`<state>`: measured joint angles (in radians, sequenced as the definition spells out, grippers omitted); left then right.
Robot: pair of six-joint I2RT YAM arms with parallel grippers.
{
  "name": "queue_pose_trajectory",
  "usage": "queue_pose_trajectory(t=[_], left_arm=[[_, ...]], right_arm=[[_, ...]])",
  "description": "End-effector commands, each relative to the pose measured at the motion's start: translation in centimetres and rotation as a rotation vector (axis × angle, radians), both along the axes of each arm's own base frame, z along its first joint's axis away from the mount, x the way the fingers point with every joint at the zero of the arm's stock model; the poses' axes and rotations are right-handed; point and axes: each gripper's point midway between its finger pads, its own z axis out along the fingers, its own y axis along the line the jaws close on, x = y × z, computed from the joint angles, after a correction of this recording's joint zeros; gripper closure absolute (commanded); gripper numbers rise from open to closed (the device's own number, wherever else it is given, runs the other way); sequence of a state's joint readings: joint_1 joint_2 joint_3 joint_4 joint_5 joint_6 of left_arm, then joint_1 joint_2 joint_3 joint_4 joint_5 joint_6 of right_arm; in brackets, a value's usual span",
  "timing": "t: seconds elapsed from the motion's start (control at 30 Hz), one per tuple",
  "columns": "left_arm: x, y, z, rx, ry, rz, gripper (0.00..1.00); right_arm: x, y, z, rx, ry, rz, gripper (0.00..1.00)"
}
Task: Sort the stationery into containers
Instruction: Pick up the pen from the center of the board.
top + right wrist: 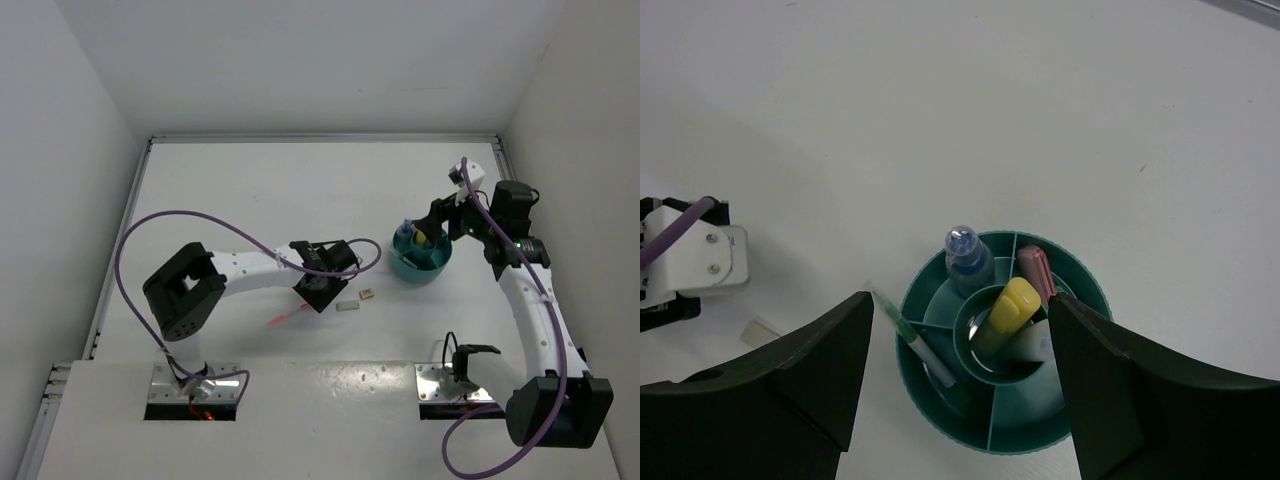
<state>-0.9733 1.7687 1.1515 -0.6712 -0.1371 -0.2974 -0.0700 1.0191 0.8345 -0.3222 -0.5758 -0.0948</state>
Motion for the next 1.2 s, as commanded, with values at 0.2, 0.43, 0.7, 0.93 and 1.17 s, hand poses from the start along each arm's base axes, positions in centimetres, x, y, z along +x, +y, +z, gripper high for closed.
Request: queue_pose_trajectory(t=[0.2, 0.43, 0.7, 0.93, 1.17], left_arm=[[1.0, -0.4, -1.2, -0.028, 0.014, 0.003, 0.55], [1.4, 0.3, -2.3, 0.001, 0.032, 0.014, 0.56], [1.3, 0.7, -3.4, 0.025, 0.059, 0.013, 0.68], [1.9, 0.9, -2.6, 0.032, 0.023, 0.033, 0.82], [7.0, -1.6, 10.0, -0.268, -0.329, 0.217, 1.00]], right_arm=[[0.5, -0.2, 1.3, -0.010, -0.055, -0.006, 0.29], [0.5, -0.2, 1.3, -0.010, -0.055, -0.006, 0.29], [0.5, -0.2, 1.3, -0.010, -0.055, -0.006, 0.29], [0.5, -0.2, 1.3, -0.010, -0.055, -0.006, 0.29], [0.7, -0.4, 1.4, -0.015, -0.064, -0.014, 0.45]])
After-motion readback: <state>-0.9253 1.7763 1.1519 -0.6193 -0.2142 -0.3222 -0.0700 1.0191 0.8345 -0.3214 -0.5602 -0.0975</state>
